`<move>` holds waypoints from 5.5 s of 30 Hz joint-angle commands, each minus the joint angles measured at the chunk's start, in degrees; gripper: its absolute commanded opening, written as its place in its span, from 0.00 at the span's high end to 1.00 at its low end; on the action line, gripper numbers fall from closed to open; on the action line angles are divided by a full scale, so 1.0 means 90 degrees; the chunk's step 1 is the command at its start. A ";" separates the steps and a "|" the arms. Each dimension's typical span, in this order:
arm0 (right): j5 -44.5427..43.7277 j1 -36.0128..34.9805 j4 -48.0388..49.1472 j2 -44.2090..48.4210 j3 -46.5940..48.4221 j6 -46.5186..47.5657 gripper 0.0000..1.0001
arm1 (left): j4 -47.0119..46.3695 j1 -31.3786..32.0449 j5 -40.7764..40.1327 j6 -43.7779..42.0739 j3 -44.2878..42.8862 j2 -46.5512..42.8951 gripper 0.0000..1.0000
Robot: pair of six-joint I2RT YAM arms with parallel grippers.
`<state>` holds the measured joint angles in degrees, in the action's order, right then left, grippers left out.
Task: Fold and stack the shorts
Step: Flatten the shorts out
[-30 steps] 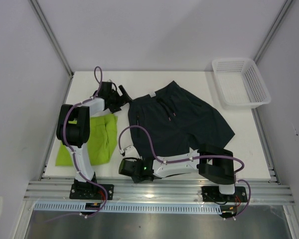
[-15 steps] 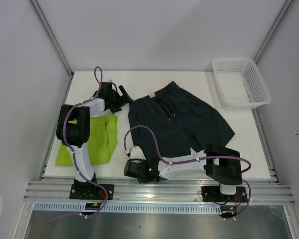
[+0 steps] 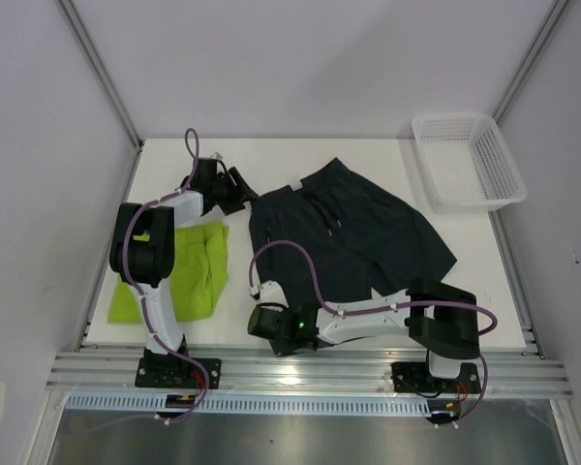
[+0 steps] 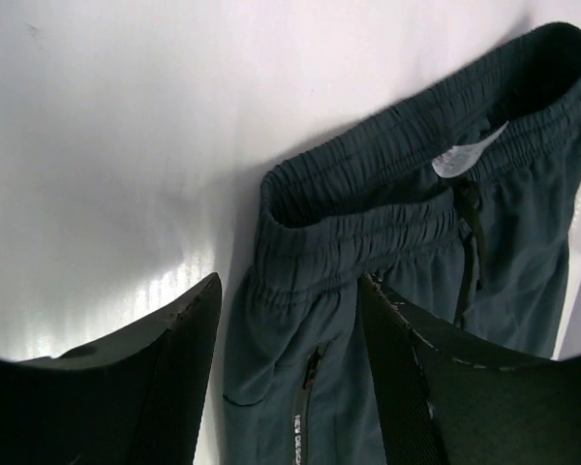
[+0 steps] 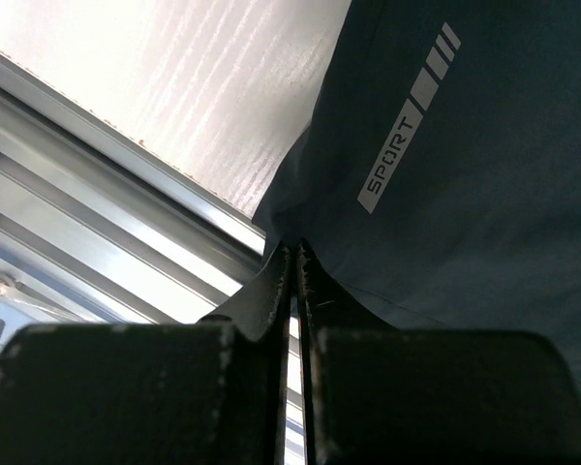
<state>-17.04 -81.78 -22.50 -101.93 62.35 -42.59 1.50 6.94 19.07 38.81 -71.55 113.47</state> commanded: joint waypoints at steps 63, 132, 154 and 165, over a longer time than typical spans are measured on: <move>0.0282 -0.0427 -0.2039 0.2320 0.1384 0.1197 1.00 | 0.4571 -0.1338 -0.0450 0.0628 -0.1455 -0.2226 1.00; 0.8152 0.9975 0.2910 -0.0579 0.8033 -0.1020 1.00 | -0.1364 -0.0537 0.0156 0.5433 -0.8409 0.0559 1.00; 0.8427 1.0043 0.2578 0.2703 0.6413 -0.0541 1.00 | -0.0713 -0.0605 -0.0508 0.3969 -0.4228 -0.4249 1.00; 0.8250 1.0112 0.3505 0.1903 0.5787 -0.0834 1.00 | -0.1240 -0.0605 -0.0478 0.4125 -0.4120 -0.3332 1.00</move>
<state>58.13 8.45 5.06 -82.74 114.32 -48.77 -5.87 1.93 15.20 75.55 -108.40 80.75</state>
